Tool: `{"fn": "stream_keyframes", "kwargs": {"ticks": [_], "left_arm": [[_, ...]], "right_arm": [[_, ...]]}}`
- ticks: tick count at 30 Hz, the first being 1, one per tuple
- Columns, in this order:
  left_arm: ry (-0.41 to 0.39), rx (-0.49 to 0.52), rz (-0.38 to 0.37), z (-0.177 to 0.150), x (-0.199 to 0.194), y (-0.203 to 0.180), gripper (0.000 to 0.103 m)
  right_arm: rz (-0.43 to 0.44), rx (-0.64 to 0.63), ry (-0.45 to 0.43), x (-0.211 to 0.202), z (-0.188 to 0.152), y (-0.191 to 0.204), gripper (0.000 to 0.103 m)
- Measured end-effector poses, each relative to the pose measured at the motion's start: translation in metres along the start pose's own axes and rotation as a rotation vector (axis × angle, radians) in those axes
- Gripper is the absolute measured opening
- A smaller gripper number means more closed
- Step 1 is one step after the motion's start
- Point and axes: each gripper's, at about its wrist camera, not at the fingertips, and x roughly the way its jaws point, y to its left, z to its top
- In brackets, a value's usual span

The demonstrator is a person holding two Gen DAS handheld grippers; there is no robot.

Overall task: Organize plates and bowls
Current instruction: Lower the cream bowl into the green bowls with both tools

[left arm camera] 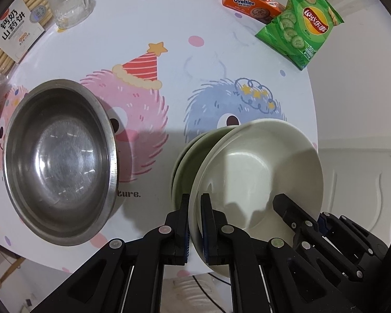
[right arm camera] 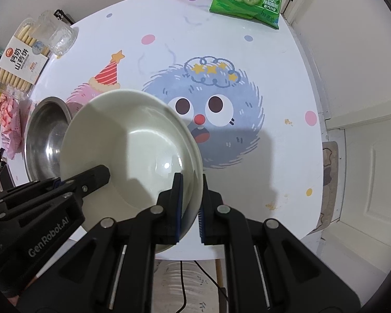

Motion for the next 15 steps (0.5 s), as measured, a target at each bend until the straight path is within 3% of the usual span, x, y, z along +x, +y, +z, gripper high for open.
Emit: {"fn": "stream_keyframes", "kwargs": {"ticks": [10, 15], "left_arm": [[0.024, -0.017, -0.016, -0.0017, 0.0055, 0.0014, 0.007], [-0.003, -0.034, -0.03, 0.0021, -0.002, 0.0029, 0.014]], "right_arm": [[-0.059, -0.056, 0.037, 0.0048, 0.0012, 0.0072, 0.013], [-0.066, -0.062, 0.038, 0.0051, 0.0021, 0.0068, 0.014]]}}
